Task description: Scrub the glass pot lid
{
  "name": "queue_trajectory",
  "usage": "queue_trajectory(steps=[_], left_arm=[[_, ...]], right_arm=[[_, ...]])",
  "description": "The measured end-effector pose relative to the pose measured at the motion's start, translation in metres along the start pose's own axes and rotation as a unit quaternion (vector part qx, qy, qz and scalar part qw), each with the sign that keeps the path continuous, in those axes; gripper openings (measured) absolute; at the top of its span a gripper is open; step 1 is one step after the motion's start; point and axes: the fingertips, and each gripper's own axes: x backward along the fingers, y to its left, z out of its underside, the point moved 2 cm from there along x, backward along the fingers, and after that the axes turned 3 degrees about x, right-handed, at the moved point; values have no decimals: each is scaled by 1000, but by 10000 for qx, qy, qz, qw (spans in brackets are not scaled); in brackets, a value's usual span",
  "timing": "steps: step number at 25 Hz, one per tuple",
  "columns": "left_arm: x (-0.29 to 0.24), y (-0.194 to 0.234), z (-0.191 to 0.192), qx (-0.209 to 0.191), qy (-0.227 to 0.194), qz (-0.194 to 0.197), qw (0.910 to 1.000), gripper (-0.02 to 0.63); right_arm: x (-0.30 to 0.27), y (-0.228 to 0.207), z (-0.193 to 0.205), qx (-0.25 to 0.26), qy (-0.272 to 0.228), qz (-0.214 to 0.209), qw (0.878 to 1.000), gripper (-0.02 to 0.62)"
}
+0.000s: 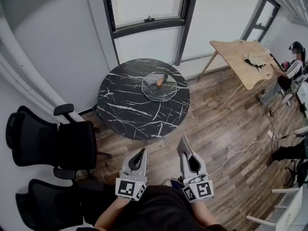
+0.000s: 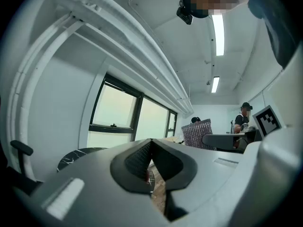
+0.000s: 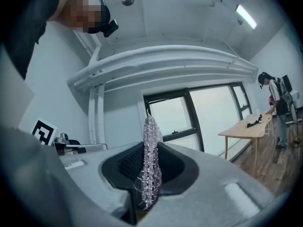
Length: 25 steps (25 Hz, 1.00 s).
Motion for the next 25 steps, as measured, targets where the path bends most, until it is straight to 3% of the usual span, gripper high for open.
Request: queue_trajectory(steps=[8, 13, 16, 25], left_arm=[[-1, 1, -1, 50, -38, 86, 9999, 3], [-3, 8, -1, 104, 3, 123, 9999, 3], [-2, 14, -1, -57, 1, 144, 9999, 3], [0, 66, -11, -174, -43, 174, 9997, 3]], right_arm=[[-4, 6, 4, 83, 58, -68, 9999, 75], [-9, 7, 5, -123, 35, -91, 9999, 80], [-14, 12, 8, -115, 63, -71, 9999, 80], [-49, 38, 15, -271, 71, 123, 9995, 80]])
